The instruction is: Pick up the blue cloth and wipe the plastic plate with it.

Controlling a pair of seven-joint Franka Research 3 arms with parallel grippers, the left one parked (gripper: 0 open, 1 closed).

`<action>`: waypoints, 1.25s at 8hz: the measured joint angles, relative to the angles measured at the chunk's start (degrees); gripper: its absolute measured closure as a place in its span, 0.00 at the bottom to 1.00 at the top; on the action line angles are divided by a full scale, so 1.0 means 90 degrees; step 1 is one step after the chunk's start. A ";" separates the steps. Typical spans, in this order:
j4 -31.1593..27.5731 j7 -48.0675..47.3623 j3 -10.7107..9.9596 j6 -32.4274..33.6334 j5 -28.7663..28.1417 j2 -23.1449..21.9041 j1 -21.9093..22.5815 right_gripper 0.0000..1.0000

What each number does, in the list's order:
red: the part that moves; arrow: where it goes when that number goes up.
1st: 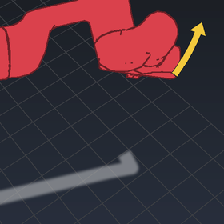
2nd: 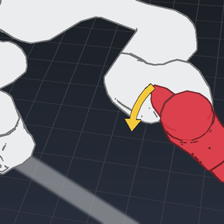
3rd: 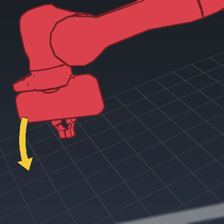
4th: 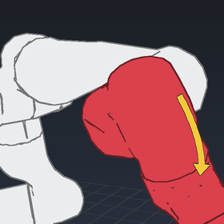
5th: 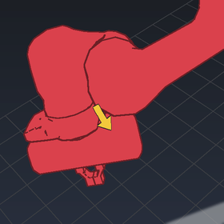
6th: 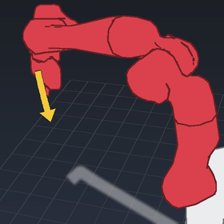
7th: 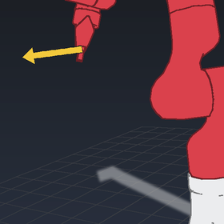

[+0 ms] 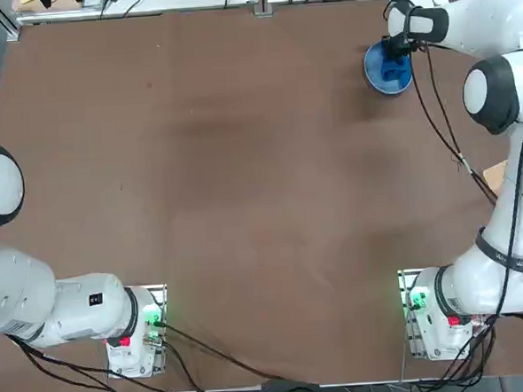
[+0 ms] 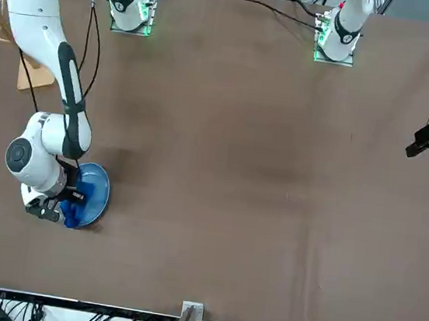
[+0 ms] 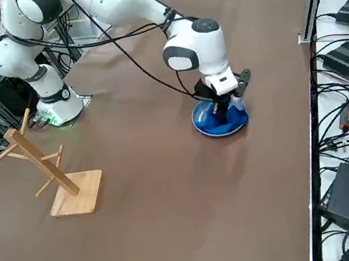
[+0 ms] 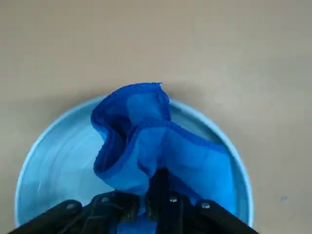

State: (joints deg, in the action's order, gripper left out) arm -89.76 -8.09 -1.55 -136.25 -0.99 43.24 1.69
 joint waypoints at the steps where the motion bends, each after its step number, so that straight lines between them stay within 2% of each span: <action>1: -0.0041 -0.0095 0.0003 0.0130 0.0000 -0.0044 0.0092 0.90; 5: -0.0064 -0.0487 0.0009 0.0141 -0.0005 -0.0076 0.0383 0.90; 8: 0.0088 -0.0483 0.0043 -0.0562 -0.0005 0.0072 0.0366 0.90; 10: 0.0318 -0.0391 0.0039 -0.0732 0.0000 0.0187 0.0258 0.90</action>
State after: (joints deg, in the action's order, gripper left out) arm -86.89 -11.60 -1.20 -142.84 -0.98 44.93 4.01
